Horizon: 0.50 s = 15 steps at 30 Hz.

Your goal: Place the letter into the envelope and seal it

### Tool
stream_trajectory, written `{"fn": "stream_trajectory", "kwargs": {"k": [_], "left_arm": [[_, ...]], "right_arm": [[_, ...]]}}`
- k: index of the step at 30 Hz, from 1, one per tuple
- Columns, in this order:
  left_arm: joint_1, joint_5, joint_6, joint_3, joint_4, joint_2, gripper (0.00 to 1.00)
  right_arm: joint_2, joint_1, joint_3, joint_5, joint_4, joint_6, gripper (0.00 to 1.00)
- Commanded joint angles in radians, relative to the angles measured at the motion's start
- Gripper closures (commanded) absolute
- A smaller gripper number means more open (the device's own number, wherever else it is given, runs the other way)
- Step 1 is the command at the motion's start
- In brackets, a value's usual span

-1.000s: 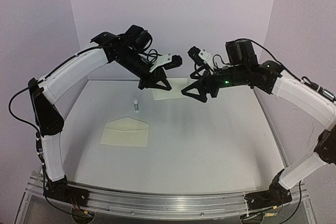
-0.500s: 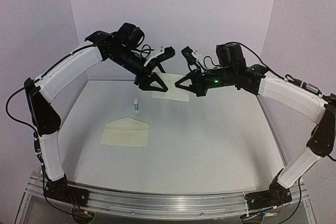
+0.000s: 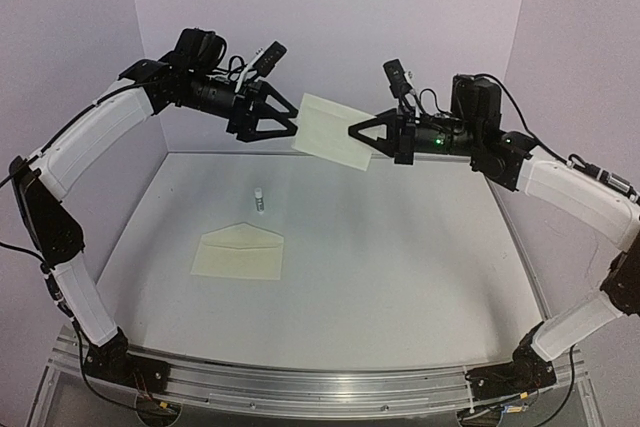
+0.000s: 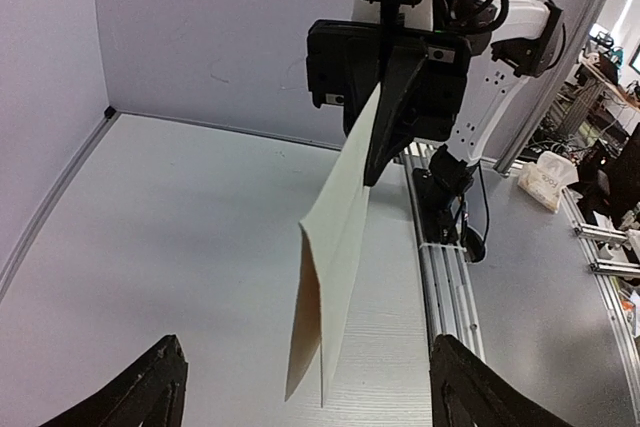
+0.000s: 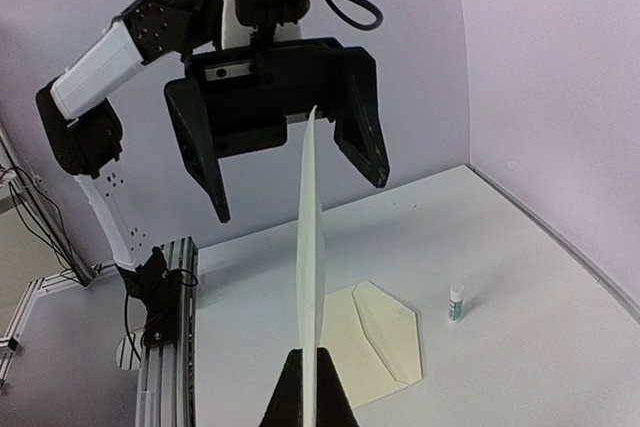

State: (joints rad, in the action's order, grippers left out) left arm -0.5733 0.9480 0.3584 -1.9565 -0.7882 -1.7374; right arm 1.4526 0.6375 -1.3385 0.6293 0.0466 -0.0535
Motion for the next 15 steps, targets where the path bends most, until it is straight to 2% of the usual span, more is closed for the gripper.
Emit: {"fn": "stream_trajectory", "kwargs": {"k": [1,12,15], "left_arm": [[0.003,0.140,-0.126,0.002,0.107,0.005,0.18],[-0.041,0.148,-0.166,-0.022,0.119,-0.035,0.35],[-0.045,0.153,-0.171,-0.015,0.119,-0.036,0.56]], "right_arm": [[-0.042,0.002,0.007,0.060,0.082,-0.030,1.00],[-0.010,0.004,0.001,0.122,0.180,-0.097,1.00],[-0.003,0.005,-0.001,0.121,0.187,-0.100,1.00]]}}
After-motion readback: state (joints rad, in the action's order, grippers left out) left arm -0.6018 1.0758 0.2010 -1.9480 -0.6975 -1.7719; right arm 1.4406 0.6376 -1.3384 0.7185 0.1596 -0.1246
